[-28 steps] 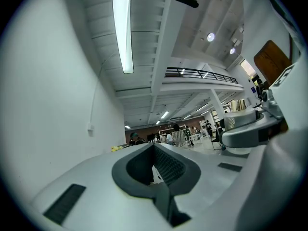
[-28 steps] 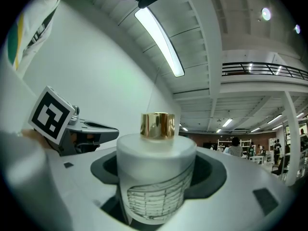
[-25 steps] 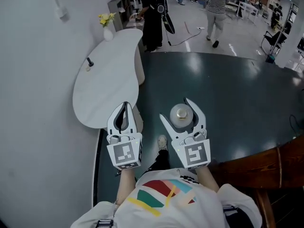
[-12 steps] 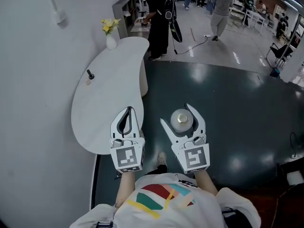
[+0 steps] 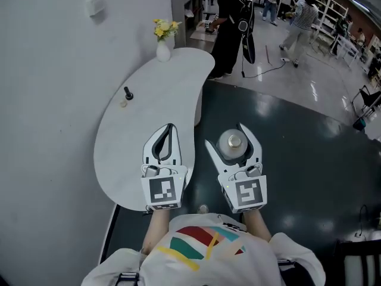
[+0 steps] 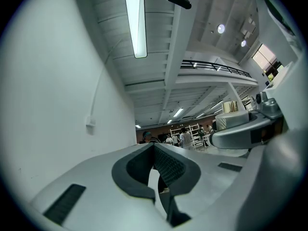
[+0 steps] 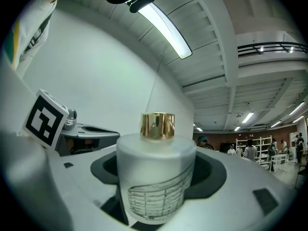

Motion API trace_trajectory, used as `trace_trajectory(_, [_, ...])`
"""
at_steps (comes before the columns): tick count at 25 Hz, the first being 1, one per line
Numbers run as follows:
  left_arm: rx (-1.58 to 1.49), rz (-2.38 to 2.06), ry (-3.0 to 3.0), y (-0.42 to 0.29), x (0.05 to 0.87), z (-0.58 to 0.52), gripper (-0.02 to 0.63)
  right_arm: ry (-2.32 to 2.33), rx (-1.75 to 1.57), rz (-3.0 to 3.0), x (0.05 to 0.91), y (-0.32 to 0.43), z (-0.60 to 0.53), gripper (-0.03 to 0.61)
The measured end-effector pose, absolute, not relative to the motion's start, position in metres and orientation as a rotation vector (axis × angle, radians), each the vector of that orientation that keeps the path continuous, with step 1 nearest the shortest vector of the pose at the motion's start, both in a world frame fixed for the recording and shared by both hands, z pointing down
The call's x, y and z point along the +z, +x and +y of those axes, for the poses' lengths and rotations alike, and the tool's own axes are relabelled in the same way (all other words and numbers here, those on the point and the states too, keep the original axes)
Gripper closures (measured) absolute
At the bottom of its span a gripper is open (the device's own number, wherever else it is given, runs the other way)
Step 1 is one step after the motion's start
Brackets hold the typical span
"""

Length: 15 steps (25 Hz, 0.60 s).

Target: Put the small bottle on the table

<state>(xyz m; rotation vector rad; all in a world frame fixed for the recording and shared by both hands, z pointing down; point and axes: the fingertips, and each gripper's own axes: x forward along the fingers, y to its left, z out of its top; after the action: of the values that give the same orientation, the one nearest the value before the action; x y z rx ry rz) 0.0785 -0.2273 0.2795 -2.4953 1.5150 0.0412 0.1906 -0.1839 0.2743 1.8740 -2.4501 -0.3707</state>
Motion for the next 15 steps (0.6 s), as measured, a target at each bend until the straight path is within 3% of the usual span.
trace_trajectory(15, [-0.002, 1.766, -2.343, 0.049, 0.281, -0.263, 0.597, 1.612, -0.323, -2.676, 0.282, 0.153, -0.235, 0.23])
